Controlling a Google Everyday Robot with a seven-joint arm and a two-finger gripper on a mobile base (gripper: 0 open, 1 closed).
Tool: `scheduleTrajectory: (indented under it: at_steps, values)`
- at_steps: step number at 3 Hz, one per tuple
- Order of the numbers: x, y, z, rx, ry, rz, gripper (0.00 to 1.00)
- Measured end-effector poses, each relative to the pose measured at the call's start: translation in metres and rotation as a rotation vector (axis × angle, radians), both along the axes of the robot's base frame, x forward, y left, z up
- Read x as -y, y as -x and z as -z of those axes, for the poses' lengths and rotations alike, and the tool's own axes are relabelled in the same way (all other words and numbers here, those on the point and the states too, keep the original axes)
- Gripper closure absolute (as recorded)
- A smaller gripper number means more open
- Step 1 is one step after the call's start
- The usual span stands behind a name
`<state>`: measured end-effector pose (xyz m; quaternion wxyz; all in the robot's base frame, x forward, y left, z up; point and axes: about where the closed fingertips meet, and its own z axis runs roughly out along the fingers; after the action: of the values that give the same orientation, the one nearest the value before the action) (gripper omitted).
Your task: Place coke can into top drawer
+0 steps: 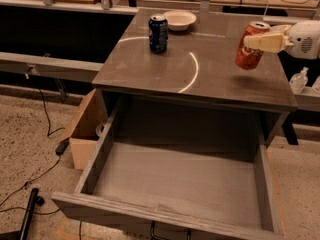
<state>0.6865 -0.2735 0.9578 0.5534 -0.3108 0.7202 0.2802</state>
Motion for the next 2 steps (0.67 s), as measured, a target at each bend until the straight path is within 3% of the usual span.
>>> scheduleTrajectory:
  at_steps: [1,2]
  values:
    - [-0.014,0.042,-0.011,0.012,-0.017,-0.054,1.00]
    - [-0.042,0.104,-0.030,0.037,-0.068,-0.109,1.00]
